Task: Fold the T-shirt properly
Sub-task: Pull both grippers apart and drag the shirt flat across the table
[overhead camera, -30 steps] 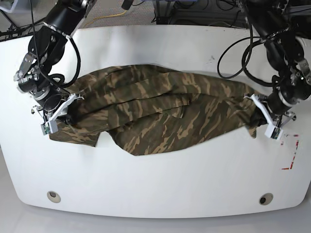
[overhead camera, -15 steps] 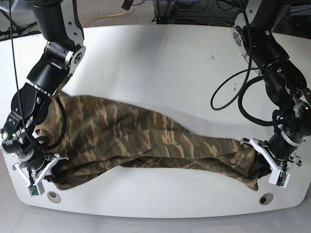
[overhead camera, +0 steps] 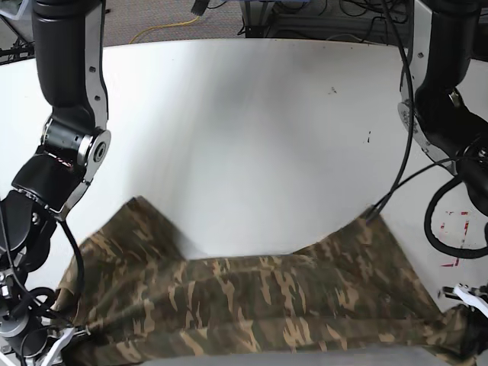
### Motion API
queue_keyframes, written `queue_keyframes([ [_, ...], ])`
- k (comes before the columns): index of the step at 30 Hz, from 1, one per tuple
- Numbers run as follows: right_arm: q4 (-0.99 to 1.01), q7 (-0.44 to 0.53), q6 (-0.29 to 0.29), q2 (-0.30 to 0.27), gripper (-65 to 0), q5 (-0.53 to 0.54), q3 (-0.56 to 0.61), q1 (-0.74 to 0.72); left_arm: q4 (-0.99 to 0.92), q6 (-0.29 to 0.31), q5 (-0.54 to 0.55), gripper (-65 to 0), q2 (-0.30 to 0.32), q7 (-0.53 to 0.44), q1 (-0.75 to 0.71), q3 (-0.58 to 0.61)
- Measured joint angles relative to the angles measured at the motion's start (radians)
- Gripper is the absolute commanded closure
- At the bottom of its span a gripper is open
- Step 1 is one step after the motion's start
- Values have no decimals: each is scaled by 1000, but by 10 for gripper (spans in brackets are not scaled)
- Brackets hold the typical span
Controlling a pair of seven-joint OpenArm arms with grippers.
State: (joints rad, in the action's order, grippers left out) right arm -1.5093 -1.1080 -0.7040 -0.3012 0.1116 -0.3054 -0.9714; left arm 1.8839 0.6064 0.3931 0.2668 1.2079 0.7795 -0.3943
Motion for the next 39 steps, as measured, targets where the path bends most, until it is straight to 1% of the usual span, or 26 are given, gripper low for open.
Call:
queue_keyframes([
  [3,-2,-28,-1,-19,0,13,3,-52,1,0,0,-6,41,-3,63,1],
  [7,-16,-48,0,-29,0,18,1,-77,2,0,20,-6,87,-13,94,10],
  [10,-53,-89,0,-32,0,23,-2,-50,3,0,21,-6,110,3,84,51],
  [12,-97,-102,1,-35,0,22,-4,2,5,5,22,-6,114,21,52,66],
  [15,-170,-106,1,-31,0,24,-37,106,28,13,25,-6,113,47,-16,67],
  [17,-200,-129,0,-25,0,24,-68,180,38,39,34,-6,113,65,-56,68],
  [19,-237,-154,6,-6,0,23,-93,257,59,69,33,-6,111,95,-105,68],
  [21,-278,-159,4,8,0,47,-118,329,82,90,31,-4,109,127,-150,68],
  [22,-296,-157,2,11,0,77,-135,366,89,91,27,-4,108,139,-174,67],
  [25,-336,-154,2,13,0,123,-180,478,105,90,23,-4,104,146,-269,60],
  [28,-364,-153,4,40,0,164,-243,591,115,91,35,-4,72,147,-379,15],
  [30,-364,-163,5,55,0,182,-284,664,114,90,36,-4,69,152,-454,-8],
  [34,-356,-171,4,72,0,283,-323,793,113,90,60,-4,72,154,-603,-19],
  [35,-355,-164,4,74,0,328,-335,823,114,90,78,-4,73,153,-643,-27],
  [37,-340,-162,4,71,0,392,-357,879,111,90,97,-4,69,153,-721,-51],
  [39,-306,-169,6,68,0,450,-380,929,111,91,89,-4,55,153,-788,-81],
])
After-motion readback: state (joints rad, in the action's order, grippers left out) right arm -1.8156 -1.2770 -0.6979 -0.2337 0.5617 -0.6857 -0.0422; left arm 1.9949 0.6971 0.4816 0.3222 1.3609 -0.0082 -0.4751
